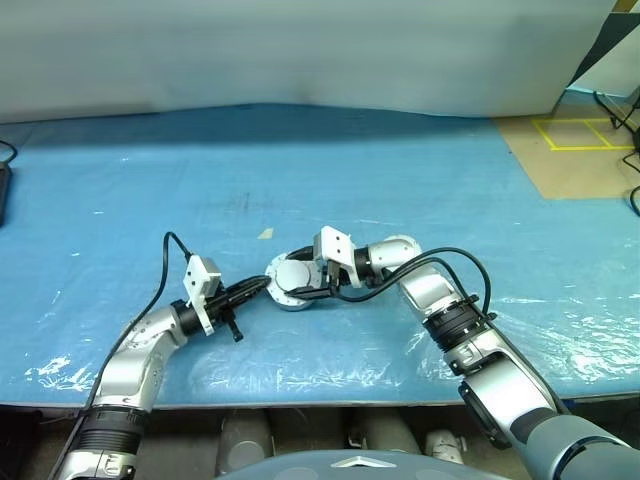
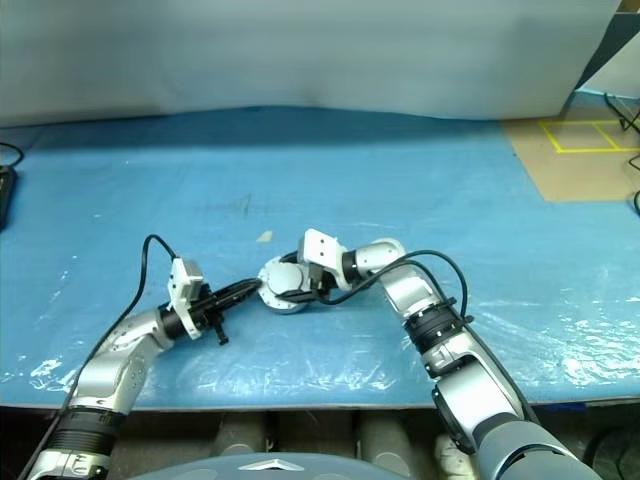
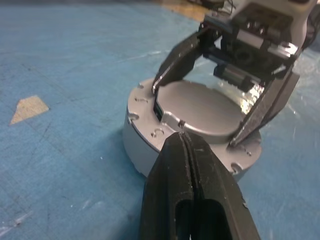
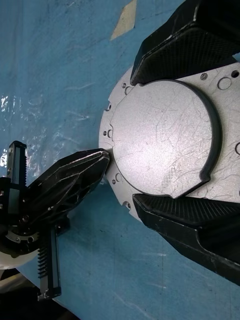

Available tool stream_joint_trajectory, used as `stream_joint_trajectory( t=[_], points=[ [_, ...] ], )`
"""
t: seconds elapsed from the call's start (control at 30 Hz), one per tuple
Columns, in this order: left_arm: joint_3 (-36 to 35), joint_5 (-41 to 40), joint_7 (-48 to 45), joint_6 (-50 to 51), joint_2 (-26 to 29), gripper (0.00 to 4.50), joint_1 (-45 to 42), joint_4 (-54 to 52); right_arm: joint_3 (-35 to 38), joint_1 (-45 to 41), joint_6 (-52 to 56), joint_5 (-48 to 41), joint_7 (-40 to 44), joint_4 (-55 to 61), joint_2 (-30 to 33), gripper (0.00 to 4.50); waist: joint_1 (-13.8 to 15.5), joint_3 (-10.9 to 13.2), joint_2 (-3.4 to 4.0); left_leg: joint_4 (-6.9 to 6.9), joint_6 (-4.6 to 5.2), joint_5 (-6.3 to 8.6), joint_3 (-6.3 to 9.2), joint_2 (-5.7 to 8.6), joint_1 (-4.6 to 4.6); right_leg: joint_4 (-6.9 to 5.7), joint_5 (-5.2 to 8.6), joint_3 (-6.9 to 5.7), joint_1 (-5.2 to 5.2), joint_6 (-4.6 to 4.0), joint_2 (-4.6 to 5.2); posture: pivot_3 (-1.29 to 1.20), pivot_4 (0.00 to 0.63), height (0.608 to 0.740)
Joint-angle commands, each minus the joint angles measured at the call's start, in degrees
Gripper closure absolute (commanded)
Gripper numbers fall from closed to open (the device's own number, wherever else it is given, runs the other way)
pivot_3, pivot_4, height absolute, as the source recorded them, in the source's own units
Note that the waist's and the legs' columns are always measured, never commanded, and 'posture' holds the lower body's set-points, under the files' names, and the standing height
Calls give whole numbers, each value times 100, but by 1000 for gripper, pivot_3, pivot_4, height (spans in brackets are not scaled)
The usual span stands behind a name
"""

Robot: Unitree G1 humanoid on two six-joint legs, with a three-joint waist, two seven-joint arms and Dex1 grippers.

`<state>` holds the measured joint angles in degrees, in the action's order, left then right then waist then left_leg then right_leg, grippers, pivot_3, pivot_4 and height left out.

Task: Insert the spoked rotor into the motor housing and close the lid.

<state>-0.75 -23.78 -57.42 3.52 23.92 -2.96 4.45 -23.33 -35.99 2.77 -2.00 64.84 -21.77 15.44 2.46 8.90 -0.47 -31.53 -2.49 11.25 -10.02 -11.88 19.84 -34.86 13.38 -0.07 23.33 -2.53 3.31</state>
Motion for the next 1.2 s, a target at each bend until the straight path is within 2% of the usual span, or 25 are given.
stream_joint_trajectory(
  t=[0.03, 0.37, 0.57, 0.9, 1.2],
  points=[
    [112, 160, 64, 7, 46, 4500, 52, -132, -151, 118, 47, 270, -66, -180, 98, 1445, -1, 0, 0, 0, 0, 0, 0, 0, -3, 0, 0, 0, -2, 0, 1, 0, 150, 740],
    [245, 430, 129, -177, 48, 4500, 63, 0, -132, 86, 198, 161, 61, -121, 106, 1445, 3, -1, 1, 0, 0, 0, 0, 0, -10, 0, 0, 1, -9, 0, 3, 0, 150, 740],
    [328, 548, 205, -351, -14, 4500, 58, 109, 153, 132, 112, -100, 35, 104, 90, 1445, 15, -1, 2, 1, 0, 0, 1, -1, -9, 2, 0, 1, -9, 0, 4, 0, 150, 740],
    [331, 506, 306, -433, -95, 4500, 54, 193, 892, 161, 1576, -1401, 286, 1513, 126, 1445, 41, 2, -1, 2, 0, 0, 4, 0, 16, 9, 0, -4, 10, 0, -3, 0, 150, 740],
    [279, 491, 243, -601, -71, 4500, -55, 473, 730, 181, 1565, -1183, 180, 1439, 113, 1445, 21, 6, -7, 4, -15, -9, 2, 1, 29, 8, 0, -5, 27, 0, -4, 0, 150, 740]
  ],
)
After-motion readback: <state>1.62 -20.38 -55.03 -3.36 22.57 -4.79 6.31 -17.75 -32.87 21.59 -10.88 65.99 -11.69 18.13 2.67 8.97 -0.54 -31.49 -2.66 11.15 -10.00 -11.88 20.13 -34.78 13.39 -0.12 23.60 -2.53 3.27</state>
